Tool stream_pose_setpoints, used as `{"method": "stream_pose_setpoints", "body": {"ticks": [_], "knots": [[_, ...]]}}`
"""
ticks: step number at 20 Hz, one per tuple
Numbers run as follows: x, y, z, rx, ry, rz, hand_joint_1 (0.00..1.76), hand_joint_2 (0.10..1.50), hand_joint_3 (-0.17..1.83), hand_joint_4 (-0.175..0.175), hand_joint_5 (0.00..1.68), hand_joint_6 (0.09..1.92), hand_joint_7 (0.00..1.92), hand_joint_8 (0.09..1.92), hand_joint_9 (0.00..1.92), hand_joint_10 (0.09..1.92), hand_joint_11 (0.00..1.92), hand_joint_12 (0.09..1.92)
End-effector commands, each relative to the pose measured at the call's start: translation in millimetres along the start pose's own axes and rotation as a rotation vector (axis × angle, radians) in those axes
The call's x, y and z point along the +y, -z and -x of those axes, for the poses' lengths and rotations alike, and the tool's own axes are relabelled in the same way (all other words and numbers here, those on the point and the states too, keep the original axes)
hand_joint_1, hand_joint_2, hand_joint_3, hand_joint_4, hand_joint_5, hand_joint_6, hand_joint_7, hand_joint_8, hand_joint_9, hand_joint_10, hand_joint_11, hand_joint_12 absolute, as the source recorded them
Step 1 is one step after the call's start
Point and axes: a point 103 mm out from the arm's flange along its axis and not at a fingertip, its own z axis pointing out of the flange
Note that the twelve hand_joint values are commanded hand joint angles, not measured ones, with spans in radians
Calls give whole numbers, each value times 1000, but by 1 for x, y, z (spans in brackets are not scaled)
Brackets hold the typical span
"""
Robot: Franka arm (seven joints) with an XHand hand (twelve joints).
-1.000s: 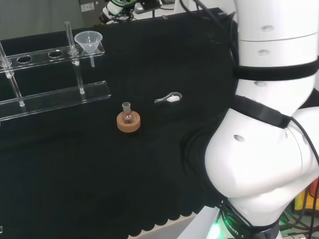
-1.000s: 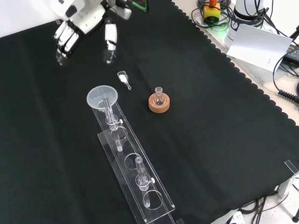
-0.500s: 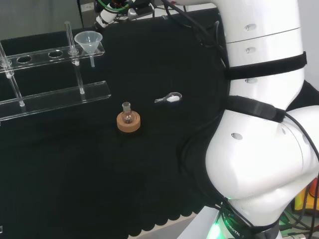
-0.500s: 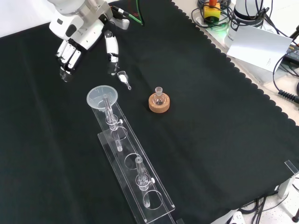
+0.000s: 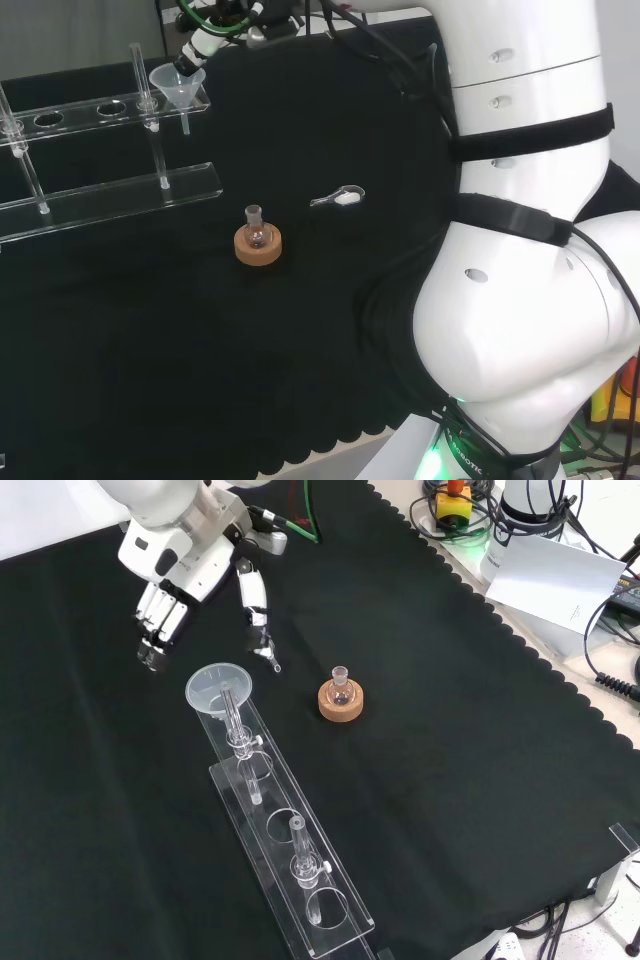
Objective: Pick up the funnel from the transparent funnel stand.
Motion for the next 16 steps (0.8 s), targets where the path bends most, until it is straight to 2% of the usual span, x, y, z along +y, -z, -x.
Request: {"method": "stream_pose_setpoints", "body": {"ticks": [1,4,5,8,10,16], "knots": [[8,-5,-9,-12,8,-7,435,798,127,-33,11,87,0,249,54,840,194,1429],[12,-8,-11,-16,2,-8,440,796,122,-32,3,87,0,217,16,856,180,1441],[14,-9,-12,-15,-2,-26,442,796,121,-32,3,87,0,214,9,850,175,1444],[16,-12,-13,-22,11,9,442,799,115,-32,2,87,0,137,0,676,112,1463],[18,-13,-15,-39,9,6,445,799,112,-34,10,87,2,120,0,625,84,1474],[27,-16,-25,-62,-10,-39,447,795,100,-36,16,87,0,150,0,672,64,1492]]}}
